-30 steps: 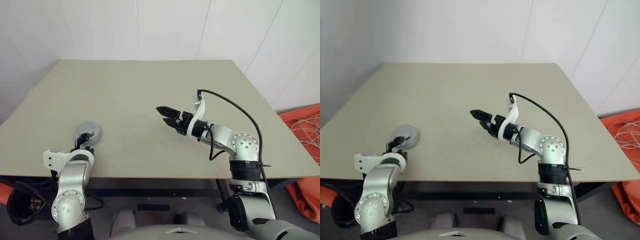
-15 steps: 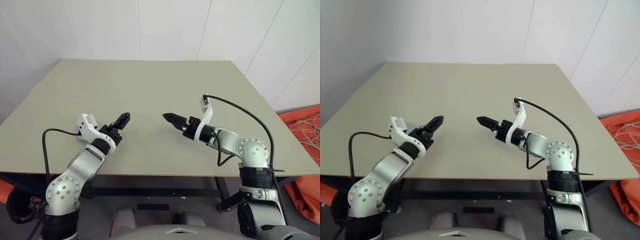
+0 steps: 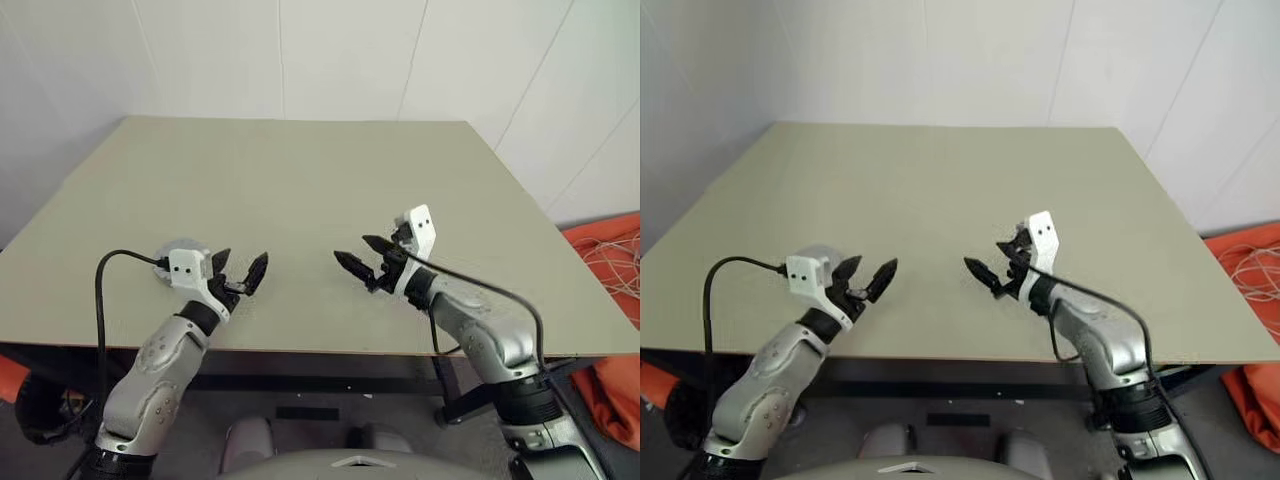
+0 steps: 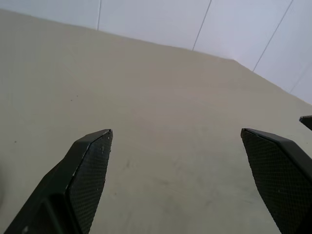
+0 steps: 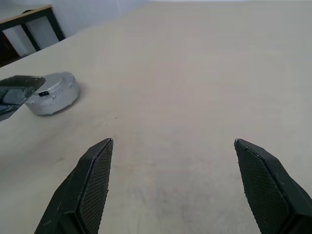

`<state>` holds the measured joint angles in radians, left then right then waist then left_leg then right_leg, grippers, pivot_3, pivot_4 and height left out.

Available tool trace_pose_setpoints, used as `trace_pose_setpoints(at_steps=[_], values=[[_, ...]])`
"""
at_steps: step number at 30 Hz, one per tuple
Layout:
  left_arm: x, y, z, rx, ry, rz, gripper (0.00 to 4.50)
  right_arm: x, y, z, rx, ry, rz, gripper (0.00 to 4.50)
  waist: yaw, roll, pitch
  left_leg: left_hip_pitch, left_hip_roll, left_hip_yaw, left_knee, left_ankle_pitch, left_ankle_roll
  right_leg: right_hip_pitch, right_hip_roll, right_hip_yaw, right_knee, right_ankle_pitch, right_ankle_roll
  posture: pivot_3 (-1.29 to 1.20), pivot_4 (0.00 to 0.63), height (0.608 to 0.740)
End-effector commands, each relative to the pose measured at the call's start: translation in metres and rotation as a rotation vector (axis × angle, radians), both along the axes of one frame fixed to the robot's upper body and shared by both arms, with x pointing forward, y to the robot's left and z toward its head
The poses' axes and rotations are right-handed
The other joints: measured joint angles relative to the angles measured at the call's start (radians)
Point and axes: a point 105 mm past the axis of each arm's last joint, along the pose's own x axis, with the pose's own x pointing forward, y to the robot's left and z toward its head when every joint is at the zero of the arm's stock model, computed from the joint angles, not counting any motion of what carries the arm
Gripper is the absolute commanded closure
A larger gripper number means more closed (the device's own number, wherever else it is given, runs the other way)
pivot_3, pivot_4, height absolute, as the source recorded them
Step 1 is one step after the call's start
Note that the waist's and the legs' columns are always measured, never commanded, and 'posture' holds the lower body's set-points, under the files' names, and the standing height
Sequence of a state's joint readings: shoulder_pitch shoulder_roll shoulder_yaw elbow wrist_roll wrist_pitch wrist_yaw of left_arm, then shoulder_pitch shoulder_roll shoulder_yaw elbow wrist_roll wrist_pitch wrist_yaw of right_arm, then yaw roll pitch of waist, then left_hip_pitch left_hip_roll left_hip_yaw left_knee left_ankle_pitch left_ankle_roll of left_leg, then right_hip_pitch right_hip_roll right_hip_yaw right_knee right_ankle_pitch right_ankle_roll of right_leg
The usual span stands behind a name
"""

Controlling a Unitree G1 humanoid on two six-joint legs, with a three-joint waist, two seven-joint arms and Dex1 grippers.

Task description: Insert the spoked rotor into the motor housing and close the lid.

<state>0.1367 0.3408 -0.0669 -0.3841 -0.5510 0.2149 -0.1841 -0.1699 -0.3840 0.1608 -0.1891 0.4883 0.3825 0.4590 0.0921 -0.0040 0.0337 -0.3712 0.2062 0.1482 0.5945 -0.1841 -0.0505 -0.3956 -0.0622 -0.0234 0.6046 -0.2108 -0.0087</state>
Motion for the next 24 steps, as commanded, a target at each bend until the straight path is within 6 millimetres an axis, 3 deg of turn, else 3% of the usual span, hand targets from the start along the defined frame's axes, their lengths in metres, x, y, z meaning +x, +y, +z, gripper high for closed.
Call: trace_pose_setpoints(at_steps=[1, 10, 24], values=[[-0.004, -0.002, 0.006, 0.036, -0.076, -0.008, 0.01, 0.002, -0.006, 0.013, -0.027, -0.148, -0.024, 0.00, -0.004, 0.000, 0.000, 0.000, 0.000, 0.000, 0.000, 0.000, 0.000, 0.000, 0.000, 0.000, 0.000, 0.000, 0.000, 0.00, 0.000, 0.740], [-0.004, 0.004, -0.002, 0.111, -0.112, 0.011, 0.01, 0.004, -0.011, 0.010, -0.056, -0.215, -0.061, 0.00, -0.024, 0.000, 0.001, 0.002, 0.000, 0.000, 0.000, -0.001, 0.001, 0.001, 0.000, 0.001, 0.000, 0.000, 0.000, 0.00, 0.000, 0.740], [-0.008, 0.003, -0.020, 0.159, -0.103, -0.038, 0.01, -0.003, -0.017, -0.014, -0.105, -0.191, -0.027, 0.00, -0.024, 0.001, 0.001, 0.003, 0.000, 0.000, -0.001, -0.003, 0.005, 0.001, 0.000, 0.002, 0.001, 0.000, -0.001, 0.00, 0.000, 0.740]])
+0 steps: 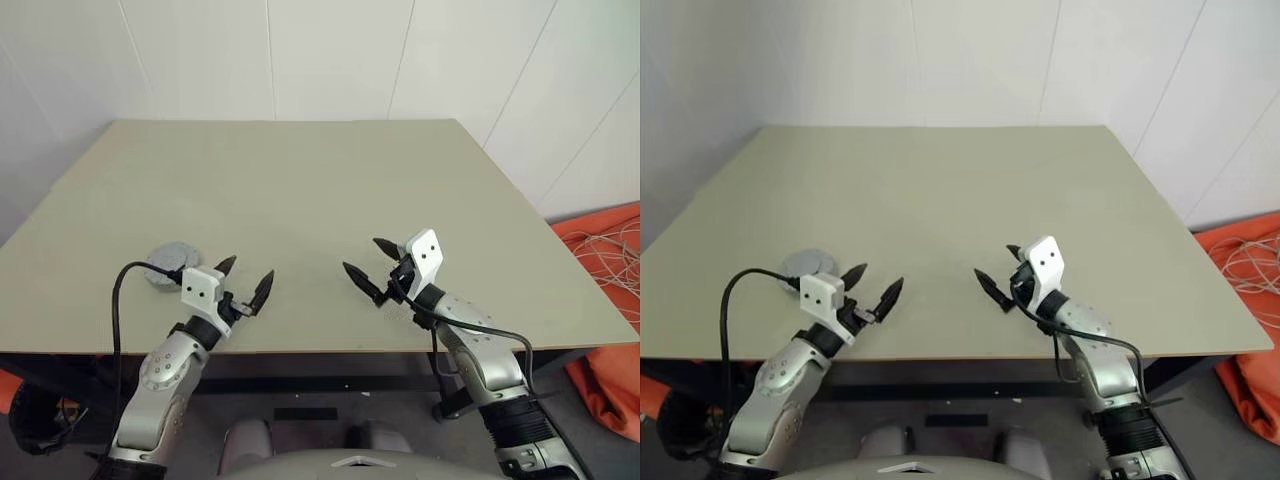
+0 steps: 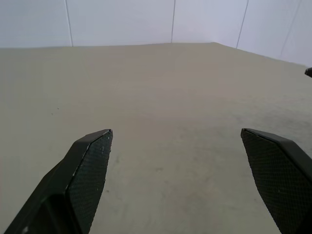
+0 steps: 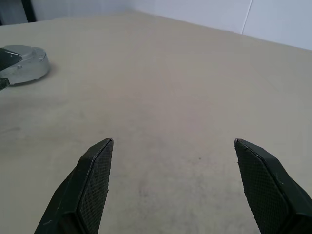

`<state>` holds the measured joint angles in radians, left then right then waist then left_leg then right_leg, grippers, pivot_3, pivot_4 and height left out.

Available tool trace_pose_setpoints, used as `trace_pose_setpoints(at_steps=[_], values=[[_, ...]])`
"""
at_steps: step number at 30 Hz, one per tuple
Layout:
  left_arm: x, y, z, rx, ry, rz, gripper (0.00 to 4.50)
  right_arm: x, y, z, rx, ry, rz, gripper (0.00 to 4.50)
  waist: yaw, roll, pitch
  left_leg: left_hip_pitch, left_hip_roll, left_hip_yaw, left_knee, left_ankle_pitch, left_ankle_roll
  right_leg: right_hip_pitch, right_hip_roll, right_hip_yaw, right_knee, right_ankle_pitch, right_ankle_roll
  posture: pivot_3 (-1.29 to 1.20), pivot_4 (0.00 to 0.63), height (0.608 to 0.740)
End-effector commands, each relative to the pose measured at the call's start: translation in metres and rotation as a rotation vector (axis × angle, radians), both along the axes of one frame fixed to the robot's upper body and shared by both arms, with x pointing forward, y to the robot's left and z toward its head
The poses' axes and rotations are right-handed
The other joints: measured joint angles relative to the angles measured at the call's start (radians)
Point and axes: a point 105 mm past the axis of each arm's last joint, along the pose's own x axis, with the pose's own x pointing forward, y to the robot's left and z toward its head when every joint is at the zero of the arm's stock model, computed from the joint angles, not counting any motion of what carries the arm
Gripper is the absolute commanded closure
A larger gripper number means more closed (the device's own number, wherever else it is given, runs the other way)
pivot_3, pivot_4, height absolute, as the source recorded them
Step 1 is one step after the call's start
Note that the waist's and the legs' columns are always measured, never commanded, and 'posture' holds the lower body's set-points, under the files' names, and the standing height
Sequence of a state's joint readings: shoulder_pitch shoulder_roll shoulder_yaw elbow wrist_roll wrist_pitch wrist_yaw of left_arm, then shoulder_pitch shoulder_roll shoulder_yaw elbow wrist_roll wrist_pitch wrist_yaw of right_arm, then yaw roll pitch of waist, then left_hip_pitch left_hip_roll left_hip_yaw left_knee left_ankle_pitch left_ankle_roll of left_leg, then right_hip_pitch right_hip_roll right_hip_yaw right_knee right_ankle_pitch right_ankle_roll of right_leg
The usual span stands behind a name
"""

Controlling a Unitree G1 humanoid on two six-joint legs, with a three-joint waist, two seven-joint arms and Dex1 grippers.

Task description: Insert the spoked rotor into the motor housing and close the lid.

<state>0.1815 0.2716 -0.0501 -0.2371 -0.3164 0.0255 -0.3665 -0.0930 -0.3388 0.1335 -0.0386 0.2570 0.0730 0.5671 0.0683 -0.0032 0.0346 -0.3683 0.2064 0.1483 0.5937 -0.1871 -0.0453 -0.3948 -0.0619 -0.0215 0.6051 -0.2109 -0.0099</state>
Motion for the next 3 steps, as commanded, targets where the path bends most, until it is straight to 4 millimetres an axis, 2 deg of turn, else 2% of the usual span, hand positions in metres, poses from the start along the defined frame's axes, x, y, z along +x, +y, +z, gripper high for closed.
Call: trace_pose_setpoints(at_steps=[1, 3], values=[[0.0004, 0.0017, 0.0064, 0.008, -0.044, 0.006, 0.01, 0.0017, -0.0011, 0.0109, 0.015, -0.046, 0.006, 0.00, 0.000, 0.000, 0.000, 0.000, 0.000, 0.000, 0.000, 0.000, 0.000, 0.000, 0.000, 0.000, 0.000, 0.000, 0.000, 0.00, 0.000, 0.740], [0.0005, 0.0021, 0.0064, 0.011, -0.049, 0.009, 0.01, 0.0017, -0.0007, 0.0114, 0.015, -0.046, 0.008, 0.00, 0.000, 0.000, 0.000, 0.000, 0.000, 0.000, 0.000, 0.000, 0.001, 0.000, 0.000, 0.000, 0.000, 0.000, 0.000, 0.00, 0.000, 0.740]])
